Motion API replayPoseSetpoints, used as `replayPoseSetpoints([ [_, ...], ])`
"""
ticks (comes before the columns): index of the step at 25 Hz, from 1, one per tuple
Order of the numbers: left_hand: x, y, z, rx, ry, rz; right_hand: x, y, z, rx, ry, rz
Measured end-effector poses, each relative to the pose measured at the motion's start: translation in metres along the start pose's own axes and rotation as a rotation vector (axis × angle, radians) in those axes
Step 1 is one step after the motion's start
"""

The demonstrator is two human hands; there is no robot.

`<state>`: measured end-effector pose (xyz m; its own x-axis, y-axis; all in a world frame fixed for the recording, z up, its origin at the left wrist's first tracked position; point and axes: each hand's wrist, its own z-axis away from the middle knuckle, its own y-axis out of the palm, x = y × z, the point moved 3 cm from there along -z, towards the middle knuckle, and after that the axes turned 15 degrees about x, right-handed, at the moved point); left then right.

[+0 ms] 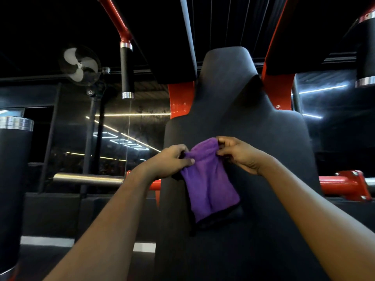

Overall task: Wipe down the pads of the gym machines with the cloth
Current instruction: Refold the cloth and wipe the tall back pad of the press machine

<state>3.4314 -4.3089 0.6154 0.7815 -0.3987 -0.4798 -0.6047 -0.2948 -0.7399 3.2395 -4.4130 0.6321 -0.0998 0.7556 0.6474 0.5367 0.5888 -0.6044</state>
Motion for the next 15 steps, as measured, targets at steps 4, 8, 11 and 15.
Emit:
replayPoseSetpoints([
  [4, 0.003, -0.008, 0.004, -0.113, -0.082, -0.289, -0.010, 0.018, -0.008, 0.116, 0.079, -0.040],
  [8, 0.004, -0.025, 0.016, -0.174, -0.071, -0.347, -0.015, 0.033, -0.020, 0.074, 0.038, 0.131],
  [11, 0.006, -0.030, 0.029, -0.178, -0.088, -0.300, -0.009, 0.035, -0.029, -0.231, 0.017, 0.463],
  [15, 0.022, -0.036, 0.034, -0.181, -0.212, -0.041, 0.001, 0.102, -0.028, 0.085, -0.032, 0.005],
])
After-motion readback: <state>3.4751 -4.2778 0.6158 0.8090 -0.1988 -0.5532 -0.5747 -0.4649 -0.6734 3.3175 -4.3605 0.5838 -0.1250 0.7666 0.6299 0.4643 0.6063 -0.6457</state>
